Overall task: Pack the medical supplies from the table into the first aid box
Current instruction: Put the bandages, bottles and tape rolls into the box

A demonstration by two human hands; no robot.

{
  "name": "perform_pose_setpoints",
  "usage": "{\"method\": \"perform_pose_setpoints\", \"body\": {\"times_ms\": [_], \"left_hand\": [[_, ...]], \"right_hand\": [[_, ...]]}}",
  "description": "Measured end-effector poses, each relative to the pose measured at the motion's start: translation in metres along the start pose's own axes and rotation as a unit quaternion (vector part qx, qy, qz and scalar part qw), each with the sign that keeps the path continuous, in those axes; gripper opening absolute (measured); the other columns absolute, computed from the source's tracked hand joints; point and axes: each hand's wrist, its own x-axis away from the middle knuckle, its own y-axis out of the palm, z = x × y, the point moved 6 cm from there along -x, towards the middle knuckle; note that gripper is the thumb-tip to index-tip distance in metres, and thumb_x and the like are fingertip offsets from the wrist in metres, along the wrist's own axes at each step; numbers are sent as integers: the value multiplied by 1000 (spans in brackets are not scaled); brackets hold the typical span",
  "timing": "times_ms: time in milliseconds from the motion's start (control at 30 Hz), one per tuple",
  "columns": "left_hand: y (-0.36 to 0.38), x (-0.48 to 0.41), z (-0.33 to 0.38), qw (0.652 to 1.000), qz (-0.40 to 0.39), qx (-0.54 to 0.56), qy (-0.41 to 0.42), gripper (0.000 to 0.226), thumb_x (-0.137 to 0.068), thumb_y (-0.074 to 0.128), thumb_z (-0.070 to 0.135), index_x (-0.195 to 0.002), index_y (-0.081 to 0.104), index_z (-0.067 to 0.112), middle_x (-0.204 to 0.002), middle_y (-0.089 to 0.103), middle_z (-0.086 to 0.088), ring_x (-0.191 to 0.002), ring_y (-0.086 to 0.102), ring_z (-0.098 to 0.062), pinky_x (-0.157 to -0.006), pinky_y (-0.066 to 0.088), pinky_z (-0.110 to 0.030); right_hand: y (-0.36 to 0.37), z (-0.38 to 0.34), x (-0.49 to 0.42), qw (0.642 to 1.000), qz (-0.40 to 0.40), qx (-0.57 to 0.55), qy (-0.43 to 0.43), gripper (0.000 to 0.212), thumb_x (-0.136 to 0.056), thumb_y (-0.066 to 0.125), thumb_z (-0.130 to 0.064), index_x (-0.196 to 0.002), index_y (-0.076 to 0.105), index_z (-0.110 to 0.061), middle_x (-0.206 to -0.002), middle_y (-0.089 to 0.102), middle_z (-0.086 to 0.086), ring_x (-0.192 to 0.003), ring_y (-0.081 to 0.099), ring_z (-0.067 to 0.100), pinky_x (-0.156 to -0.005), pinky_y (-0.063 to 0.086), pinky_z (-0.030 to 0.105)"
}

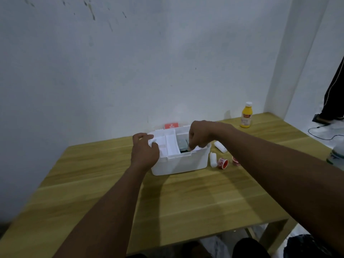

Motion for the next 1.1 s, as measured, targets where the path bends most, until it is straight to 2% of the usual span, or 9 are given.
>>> {"method": "perform_pose_setpoints", "body": {"times_ms": [100, 200, 300, 433, 567, 667, 767, 900, 1100], "left_hand": [[1, 0, -1, 1000, 1, -3, 4, 37, -96, 51, 20, -132, 58, 12, -145, 34, -1, -121, 51, -22, -88, 38, -26], [0, 0, -1, 1000, 2, -13, 6, 38, -97, 50, 21, -134, 57, 12, -146, 33, -2, -121, 51, -23, -88, 38, -25], [0, 1, 0, 1000, 4, -13, 11, 38, -97, 48, 20, -134, 56, 12, -146, 33, -2, -121, 52, -24, -89, 38, -26], [1, 3, 0, 1000, 6, -11, 10, 39, -97, 47, 22, -136, 53, 14, -146, 32, -1, -122, 52, -25, -89, 38, -27], [3, 1, -2, 1000, -2, -9, -10, 42, -98, 47, 24, -139, 50, 16, -146, 33, -5, -123, 50, -27, -93, 39, -29], [4, 1, -5, 999, -9, -3, -38, 44, -98, 45, 26, -141, 47, 17, -145, 37, -10, -126, 49, -31, -97, 40, -34], [5, 2, -5, 999, -16, -2, -44, 44, -99, 44, 26, -142, 46, 19, -145, 41, -12, -128, 47, -31, -102, 39, -37], [4, 2, -4, 999, -19, 4, -43, 45, -98, 44, 23, -143, 46, 18, -146, 40, -12, -130, 45, -31, -103, 39, -37], [5, 2, -4, 998, -21, 7, -50, 46, -98, 43, 22, -144, 45, 18, -147, 39, -12, -130, 45, -31, -103, 39, -38]], "right_hand": [[-2, -5, 1, 999, -15, 1, 32, 20, -86, 71, -17, -76, 58, -6, -70, 65, 9, -61, 67, 23, -65, 57, 31], [8, -9, 1, 998, -28, -22, 60, 10, -91, 61, -8, -84, 56, -3, -79, 64, 11, -68, 66, 23, -64, 57, 28], [17, -10, -1, 998, -12, -6, 62, 8, -90, 54, -5, -83, 56, -3, -87, 63, 11, -66, 57, 19, -52, 44, 21], [21, -8, -2, 998, 6, -17, 66, 15, -87, 61, -9, -99, 65, -2, -107, 72, 16, -77, 60, 21, -68, 46, 27], [17, -10, 1, 997, 17, 33, 62, 14, -93, 50, -11, -95, 63, -5, -98, 64, 9, -79, 55, 17, -78, 30, 26], [23, -16, -2, 998, -18, 32, 57, 19, -94, 49, -8, -103, 63, -1, -99, 60, 10, -85, 56, 23, -76, 48, 32], [30, -19, -9, 998, -21, 43, 44, 13, -90, 52, -9, -77, 55, -8, -95, 60, 10, -81, 56, 24, -63, 45, 29], [33, -18, -13, 998, -22, 49, 44, 14, -91, 56, -12, -78, 55, -8, -91, 58, 8, -80, 55, 22, -55, 40, 25], [34, -16, -19, 998, -24, 29, 42, 20, -93, 53, -15, -73, 53, -11, -95, 62, 8, -83, 58, 24, -69, 47, 31]]}}
